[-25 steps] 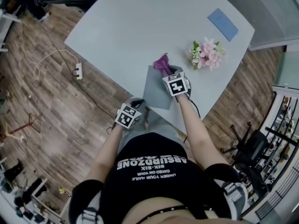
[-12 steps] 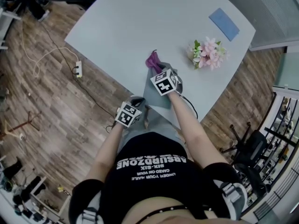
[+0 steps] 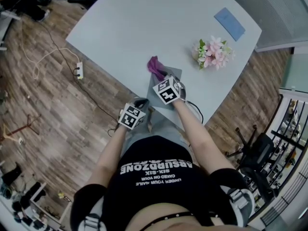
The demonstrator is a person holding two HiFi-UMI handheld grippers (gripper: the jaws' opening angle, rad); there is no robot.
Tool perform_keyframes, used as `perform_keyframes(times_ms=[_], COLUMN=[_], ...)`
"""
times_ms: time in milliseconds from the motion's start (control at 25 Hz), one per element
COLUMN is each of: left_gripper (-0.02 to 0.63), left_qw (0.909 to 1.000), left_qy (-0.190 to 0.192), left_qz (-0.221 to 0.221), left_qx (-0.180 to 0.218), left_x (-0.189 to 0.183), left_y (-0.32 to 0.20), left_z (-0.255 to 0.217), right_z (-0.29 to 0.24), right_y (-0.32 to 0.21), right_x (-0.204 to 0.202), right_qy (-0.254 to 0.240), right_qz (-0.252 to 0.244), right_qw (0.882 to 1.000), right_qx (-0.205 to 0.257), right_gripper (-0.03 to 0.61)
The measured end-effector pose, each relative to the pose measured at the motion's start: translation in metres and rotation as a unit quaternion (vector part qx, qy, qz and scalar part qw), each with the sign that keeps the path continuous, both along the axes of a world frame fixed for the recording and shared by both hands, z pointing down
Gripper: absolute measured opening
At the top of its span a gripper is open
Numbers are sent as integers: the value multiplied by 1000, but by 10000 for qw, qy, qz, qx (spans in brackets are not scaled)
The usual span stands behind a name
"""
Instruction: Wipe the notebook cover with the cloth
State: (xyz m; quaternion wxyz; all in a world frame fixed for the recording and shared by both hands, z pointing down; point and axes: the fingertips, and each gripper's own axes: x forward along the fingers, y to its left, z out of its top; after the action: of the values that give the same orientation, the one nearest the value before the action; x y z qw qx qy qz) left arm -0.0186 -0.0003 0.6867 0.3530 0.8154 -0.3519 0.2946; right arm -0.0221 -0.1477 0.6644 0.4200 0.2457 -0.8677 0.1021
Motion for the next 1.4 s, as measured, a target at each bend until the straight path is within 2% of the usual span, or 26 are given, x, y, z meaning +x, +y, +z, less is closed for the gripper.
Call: perform_keyframes(times_ms=[240, 520, 720, 960, 1400], left_gripper=[14, 14, 14, 14, 14], left_qw=[9998, 9993, 9990, 9978, 9977], left_qy=[1, -241, -390, -414, -347], left_qz=[-201, -215, -219, -515, -553], left_qx=[21, 200, 85, 49, 153], left_x=[-2, -3, -14, -30, -27], left_y=[1, 3, 13, 23, 32], left_z=[4, -3, 1, 1, -7], right_z=[1, -1, -2, 0, 3], right_y=[38, 80, 112, 144, 171], right_x=[-1, 1, 1, -3, 2], right_qy=[33, -170, -207, -208, -549], right_qz=[-305, -250, -337, -543, -361], right_qw=[9995, 9991, 9983, 9968, 9941], right_qx=[-21, -300, -435, -546, -863], right_gripper=[75, 75, 75, 75, 75])
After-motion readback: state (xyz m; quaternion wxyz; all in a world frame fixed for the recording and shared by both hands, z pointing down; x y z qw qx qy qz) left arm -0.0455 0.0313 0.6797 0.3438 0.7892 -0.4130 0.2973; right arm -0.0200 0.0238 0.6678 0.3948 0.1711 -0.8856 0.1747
